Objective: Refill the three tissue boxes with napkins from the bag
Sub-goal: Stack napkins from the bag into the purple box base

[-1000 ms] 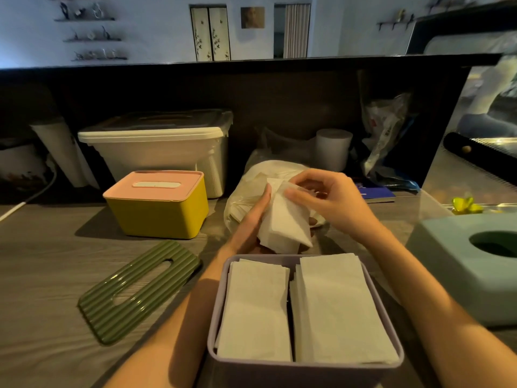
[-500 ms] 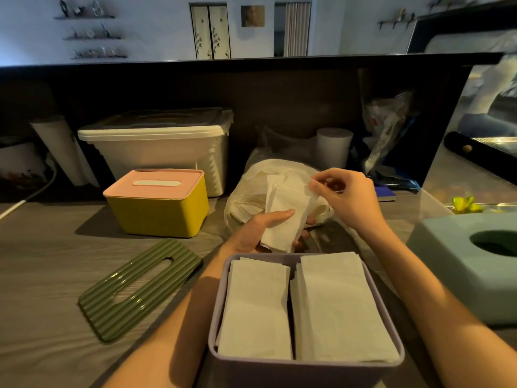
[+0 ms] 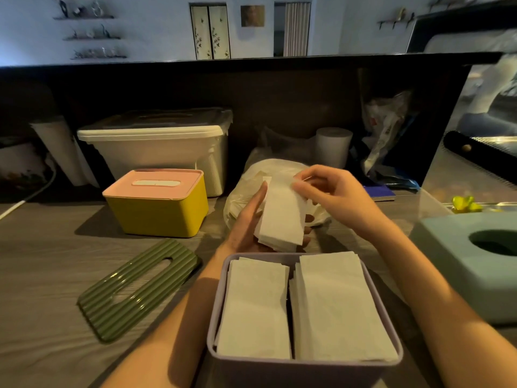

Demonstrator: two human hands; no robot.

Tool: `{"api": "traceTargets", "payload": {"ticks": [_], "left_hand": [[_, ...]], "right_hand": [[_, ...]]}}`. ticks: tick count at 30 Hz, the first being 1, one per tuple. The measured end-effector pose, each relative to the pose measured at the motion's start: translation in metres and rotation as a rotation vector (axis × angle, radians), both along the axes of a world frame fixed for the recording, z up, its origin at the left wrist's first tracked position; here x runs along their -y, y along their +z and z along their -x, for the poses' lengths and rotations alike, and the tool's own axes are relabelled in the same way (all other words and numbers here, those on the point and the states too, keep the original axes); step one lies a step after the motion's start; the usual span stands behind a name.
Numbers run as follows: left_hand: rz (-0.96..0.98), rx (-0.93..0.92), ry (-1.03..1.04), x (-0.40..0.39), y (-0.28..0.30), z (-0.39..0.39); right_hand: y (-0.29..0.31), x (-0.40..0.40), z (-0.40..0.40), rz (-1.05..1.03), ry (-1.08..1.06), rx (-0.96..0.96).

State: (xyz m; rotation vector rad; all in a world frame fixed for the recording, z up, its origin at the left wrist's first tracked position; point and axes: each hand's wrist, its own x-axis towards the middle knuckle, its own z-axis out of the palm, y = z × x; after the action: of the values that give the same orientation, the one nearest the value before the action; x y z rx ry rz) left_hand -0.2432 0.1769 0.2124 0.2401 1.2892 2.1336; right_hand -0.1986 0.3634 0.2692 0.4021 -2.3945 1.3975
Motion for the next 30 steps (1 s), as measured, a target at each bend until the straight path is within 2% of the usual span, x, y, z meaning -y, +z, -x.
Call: {"api": "traceTargets", "payload": {"ticks": [3,7,10,15,21,27,30], "left_hand": [[-0.014,-0.056,-0.066,0.002,0.001,-0.007],[0.183,-0.350,-0.063,0.008,-0.001,-0.003],[0.318,-0.450,-0.172,0.008,0.005,0.000],[0.394,-0.431,-0.270,0.006,0.005,0.003],[0.329,-0.394,-0.250,0.005,0.007,0.000],[0.179,-0.203,-0.163,0.008,0.010,-0.009],[0.089,-0.031,-0.087,0.008,0.010,-0.012]], "right_hand": [[-0.009,0.003,0.008,-0.197,-0.093,-0.063],[-0.009,0.001,0.009,-0.064,-0.224,-0.152],[-0.007,0.000,0.007,-0.070,-0.197,-0.084],[-0.006,-0.002,0.005,-0.027,-0.126,-0.023],[-0.008,-0.005,0.009,0.161,-0.249,-0.114],[0.000,-0.009,0.006,0.345,-0.440,-0.323],[0.006,-0.007,0.002,0.443,-0.385,-0.307]]}}
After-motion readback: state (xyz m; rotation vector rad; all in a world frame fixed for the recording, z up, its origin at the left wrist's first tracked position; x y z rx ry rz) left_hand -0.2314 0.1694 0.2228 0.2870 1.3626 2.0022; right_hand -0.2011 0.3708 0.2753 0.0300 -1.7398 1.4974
